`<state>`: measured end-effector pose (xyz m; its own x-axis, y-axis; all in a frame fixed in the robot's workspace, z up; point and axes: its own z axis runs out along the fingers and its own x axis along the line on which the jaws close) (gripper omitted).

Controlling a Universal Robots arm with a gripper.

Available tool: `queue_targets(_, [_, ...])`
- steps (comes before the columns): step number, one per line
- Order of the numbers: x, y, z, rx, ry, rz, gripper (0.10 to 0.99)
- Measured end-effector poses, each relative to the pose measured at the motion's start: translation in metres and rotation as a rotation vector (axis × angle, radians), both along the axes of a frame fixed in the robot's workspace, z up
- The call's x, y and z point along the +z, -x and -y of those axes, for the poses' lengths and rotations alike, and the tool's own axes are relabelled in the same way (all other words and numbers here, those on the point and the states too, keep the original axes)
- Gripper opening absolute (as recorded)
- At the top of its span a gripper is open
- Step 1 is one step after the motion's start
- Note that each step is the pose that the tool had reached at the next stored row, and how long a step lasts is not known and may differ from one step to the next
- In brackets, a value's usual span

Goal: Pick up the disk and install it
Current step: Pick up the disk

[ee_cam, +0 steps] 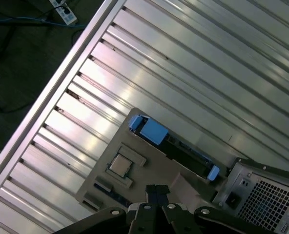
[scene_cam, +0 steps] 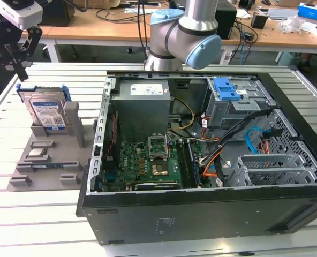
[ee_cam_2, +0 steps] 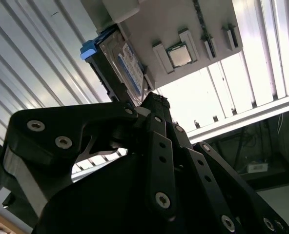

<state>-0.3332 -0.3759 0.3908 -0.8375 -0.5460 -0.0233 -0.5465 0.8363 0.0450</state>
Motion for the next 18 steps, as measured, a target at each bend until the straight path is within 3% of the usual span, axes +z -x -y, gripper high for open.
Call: queue_targets(18, [0.0000, 0.0000, 0.0000, 0.102, 0.000, 0.0000, 0.106])
